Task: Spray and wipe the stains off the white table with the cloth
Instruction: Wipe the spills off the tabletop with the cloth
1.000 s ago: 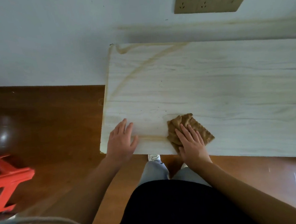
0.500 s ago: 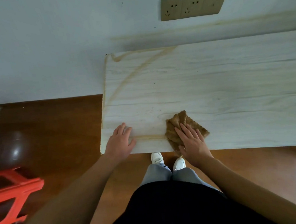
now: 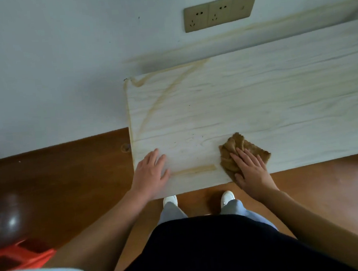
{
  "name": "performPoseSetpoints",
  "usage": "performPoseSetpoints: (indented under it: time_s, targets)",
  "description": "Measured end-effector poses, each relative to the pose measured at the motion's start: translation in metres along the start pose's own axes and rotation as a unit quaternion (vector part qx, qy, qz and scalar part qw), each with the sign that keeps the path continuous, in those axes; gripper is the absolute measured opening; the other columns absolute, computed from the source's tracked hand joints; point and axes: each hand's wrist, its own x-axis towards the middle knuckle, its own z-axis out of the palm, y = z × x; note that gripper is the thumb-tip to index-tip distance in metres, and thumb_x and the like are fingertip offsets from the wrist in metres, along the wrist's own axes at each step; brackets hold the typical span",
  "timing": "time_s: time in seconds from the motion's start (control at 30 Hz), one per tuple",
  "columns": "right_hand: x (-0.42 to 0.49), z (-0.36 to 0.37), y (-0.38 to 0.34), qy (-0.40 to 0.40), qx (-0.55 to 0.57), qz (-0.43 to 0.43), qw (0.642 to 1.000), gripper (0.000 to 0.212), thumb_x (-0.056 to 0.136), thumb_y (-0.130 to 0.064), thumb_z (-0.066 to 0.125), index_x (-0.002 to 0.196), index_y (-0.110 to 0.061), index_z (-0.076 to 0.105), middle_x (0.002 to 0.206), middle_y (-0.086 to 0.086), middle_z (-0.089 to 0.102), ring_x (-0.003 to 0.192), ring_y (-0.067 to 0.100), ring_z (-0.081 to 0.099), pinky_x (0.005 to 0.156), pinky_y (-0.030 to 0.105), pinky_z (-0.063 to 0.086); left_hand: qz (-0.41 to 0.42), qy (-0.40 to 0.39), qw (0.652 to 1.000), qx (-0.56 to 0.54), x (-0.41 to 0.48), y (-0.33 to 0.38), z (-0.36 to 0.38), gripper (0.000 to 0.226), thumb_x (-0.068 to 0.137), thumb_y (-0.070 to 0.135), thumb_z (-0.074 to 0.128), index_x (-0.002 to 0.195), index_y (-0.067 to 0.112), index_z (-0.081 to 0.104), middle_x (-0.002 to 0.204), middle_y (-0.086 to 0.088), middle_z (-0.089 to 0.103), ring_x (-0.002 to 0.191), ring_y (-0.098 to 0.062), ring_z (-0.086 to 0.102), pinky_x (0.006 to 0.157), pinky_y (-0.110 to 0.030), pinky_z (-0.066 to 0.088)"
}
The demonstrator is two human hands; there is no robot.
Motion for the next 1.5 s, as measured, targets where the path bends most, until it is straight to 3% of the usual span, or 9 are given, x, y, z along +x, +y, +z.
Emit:
performPoseSetpoints:
  time_s: [0.23,0.43,0.63,0.8,0.87,1.0,1.17,1.37,1.5]
  targets:
    - [0.007,0.026,-0.062,0.112,0.065,0.157,0.979,0.06,0.099,-0.022,0.053,0.155,-0.019,0.035,0.166,0.002,0.024,0.155,0.025,0.012,0.125,0.05,0.01,0.112,0.009,0.994,0.003,0.036,-0.062,-0.017,0.059,0.102,0.047,0.042,0.153,0.017,0.038,0.164,-0.011,0.026,0.15,-0.031,0.028,0.119,-0.046,0.033]
    - [0.015,0.046,-0.141,0.106,0.104,0.217,0.965,0.061,0.101,-0.032,0.046,0.158,-0.023,0.027,0.168,-0.002,0.013,0.156,0.022,0.002,0.125,0.046,0.0,0.203,0.003,0.979,0.002,0.068,-0.056,-0.019,0.06,0.102,0.045,0.043,0.152,0.013,0.039,0.165,-0.014,0.024,0.152,-0.034,0.024,0.12,-0.047,0.027]
    - [0.012,0.066,-0.208,0.061,0.078,0.177,0.979,0.064,0.1,-0.03,0.044,0.16,-0.025,0.021,0.169,-0.005,0.008,0.156,0.022,0.0,0.126,0.046,-0.001,0.208,-0.006,0.978,0.017,0.081,-0.062,-0.016,0.059,0.099,0.042,0.052,0.148,0.01,0.046,0.162,-0.017,0.032,0.149,-0.037,0.03,0.117,-0.048,0.032]
    - [0.014,0.048,-0.159,0.057,0.021,0.057,0.997,0.067,0.096,-0.03,0.057,0.157,-0.025,0.032,0.165,0.0,0.024,0.153,0.024,0.021,0.124,0.046,0.018,0.223,-0.012,0.974,0.039,0.082,-0.067,-0.016,0.063,0.098,0.043,0.055,0.15,0.01,0.044,0.163,-0.018,0.03,0.15,-0.036,0.029,0.117,-0.048,0.032]
    - [0.031,0.034,-0.131,0.065,0.006,0.068,0.996,0.065,0.097,-0.032,0.055,0.157,-0.023,0.032,0.165,0.002,0.026,0.153,0.026,0.022,0.124,0.048,0.019,0.225,-0.008,0.973,0.042,0.082,-0.067,-0.016,0.063,0.099,0.044,0.053,0.151,0.01,0.044,0.163,-0.018,0.03,0.151,-0.036,0.029,0.118,-0.048,0.031]
    - [0.097,0.008,-0.093,0.104,0.025,0.17,0.98,0.062,0.101,-0.035,0.045,0.159,-0.024,0.025,0.167,0.002,0.02,0.155,0.026,0.013,0.125,0.048,0.012,0.223,0.005,0.974,0.032,0.082,-0.068,-0.011,0.062,0.101,0.045,0.051,0.152,0.011,0.042,0.164,-0.015,0.029,0.152,-0.034,0.027,0.12,-0.048,0.03]
    - [0.17,-0.007,-0.108,0.148,0.073,0.234,0.958,0.058,0.101,-0.031,0.04,0.158,-0.025,0.028,0.167,-0.001,0.018,0.155,0.025,0.009,0.125,0.047,0.005,0.227,0.052,0.972,0.036,0.081,-0.069,-0.001,0.061,0.097,0.043,0.051,0.149,0.012,0.045,0.162,-0.015,0.034,0.149,-0.033,0.031,0.119,-0.047,0.031]
    - [0.129,0.022,-0.176,0.148,0.101,0.137,0.974,0.058,0.095,-0.023,0.053,0.153,-0.02,0.041,0.163,0.003,0.032,0.153,0.027,0.02,0.125,0.046,0.011,0.211,0.029,0.977,0.013,0.082,-0.071,-0.001,0.064,0.102,0.051,0.042,0.155,0.015,0.038,0.166,-0.012,0.026,0.153,-0.029,0.022,0.122,-0.045,0.021]
    - [0.06,0.047,-0.187,0.14,0.091,0.11,0.98,0.06,0.093,-0.02,0.059,0.151,-0.018,0.045,0.16,0.004,0.037,0.15,0.026,0.029,0.123,0.048,0.022,0.205,0.023,0.978,0.01,0.082,-0.068,-0.004,0.06,0.101,0.05,0.044,0.151,0.016,0.042,0.164,-0.011,0.029,0.153,-0.03,0.025,0.121,-0.048,0.028]
